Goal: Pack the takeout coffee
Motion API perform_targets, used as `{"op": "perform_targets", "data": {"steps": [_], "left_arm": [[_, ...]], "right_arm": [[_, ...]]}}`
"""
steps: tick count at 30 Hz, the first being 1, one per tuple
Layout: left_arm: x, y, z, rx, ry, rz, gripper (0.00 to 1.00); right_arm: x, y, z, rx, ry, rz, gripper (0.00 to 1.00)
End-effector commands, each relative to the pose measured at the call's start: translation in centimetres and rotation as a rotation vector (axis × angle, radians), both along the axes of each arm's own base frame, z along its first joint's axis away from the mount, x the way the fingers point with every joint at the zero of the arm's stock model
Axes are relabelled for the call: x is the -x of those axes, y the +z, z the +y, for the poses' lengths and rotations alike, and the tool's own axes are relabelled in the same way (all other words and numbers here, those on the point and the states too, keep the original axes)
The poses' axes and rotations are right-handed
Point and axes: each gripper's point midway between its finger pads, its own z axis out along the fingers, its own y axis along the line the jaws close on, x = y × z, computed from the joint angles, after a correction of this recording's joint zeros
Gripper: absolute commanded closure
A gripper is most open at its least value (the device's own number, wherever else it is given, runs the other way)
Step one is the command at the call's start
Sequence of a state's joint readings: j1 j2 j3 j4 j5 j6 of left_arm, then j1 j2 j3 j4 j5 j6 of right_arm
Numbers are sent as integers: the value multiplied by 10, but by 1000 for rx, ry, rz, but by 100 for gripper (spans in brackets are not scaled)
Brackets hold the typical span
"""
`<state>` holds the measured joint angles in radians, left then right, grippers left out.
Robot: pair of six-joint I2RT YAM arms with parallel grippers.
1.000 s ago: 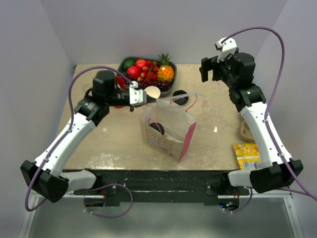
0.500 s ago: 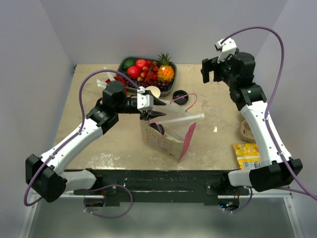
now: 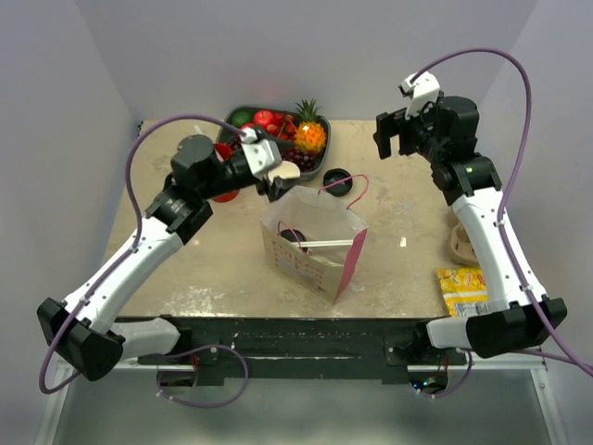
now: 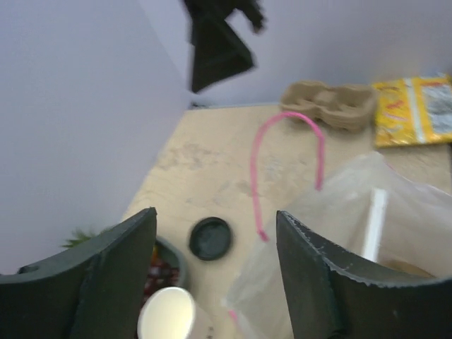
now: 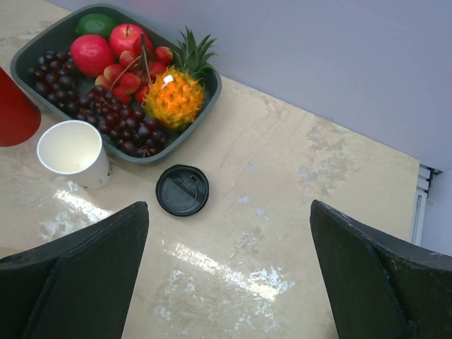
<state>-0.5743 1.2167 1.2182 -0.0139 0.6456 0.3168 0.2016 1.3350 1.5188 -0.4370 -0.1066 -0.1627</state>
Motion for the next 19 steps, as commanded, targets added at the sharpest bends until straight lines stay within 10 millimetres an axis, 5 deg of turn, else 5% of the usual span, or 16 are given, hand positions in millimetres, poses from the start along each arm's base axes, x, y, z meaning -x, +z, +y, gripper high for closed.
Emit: {"op": "perform_targets", "data": {"steps": [1,3,5,10,16,19], "left_arm": [[-53,85,66,185,390,-87,21],[-75,90,93,211,508,-40,18],[-101,97,141,238,687,-19,16],[-129,96,242,326,985,54,11],[-140,105,313,476,1181,118,10],[-139,117,325,514,1220,78,10]], "right_arm": [[12,50,2,-39,22,-101,1],[10,61,-11,-69,-74,-127,1],[8,72,-17,-106,-135,-131,1],[4,96,-45,-130,-306,-170,1],[3,129,-46,-169,-315,-253,1],[2,149,-46,-185,-312,-294,1]]}}
